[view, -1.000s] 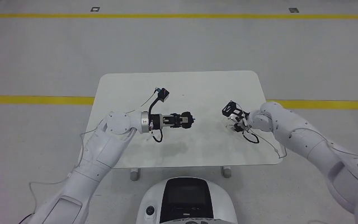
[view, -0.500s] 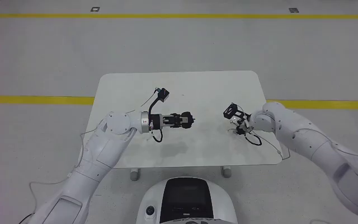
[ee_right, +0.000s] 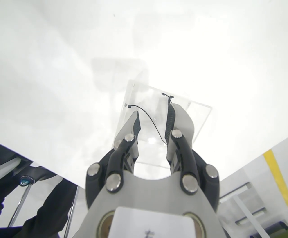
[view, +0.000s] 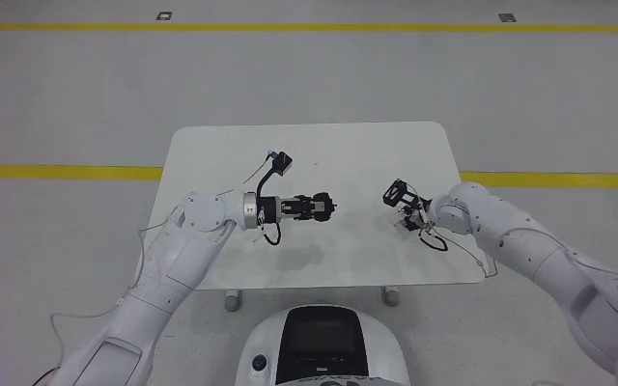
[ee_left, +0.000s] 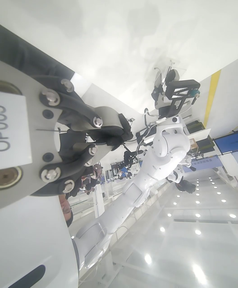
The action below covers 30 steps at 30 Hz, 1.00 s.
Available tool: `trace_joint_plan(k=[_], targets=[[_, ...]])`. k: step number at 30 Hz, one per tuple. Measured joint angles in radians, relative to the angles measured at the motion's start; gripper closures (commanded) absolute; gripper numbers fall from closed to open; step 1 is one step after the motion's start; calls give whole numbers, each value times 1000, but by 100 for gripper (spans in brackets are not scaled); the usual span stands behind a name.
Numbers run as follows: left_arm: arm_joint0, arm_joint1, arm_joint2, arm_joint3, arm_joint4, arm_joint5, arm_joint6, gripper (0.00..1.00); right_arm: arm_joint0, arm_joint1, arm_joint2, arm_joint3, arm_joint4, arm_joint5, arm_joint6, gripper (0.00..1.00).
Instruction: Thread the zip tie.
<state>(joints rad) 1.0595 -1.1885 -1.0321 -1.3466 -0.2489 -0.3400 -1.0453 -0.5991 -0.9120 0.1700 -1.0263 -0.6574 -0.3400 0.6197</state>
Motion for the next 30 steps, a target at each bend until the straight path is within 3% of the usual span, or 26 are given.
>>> trace_joint_plan(k=[30], targets=[[0,0,0,0,0,0,0,100,-3,-35,0,57,26,0,14,87]])
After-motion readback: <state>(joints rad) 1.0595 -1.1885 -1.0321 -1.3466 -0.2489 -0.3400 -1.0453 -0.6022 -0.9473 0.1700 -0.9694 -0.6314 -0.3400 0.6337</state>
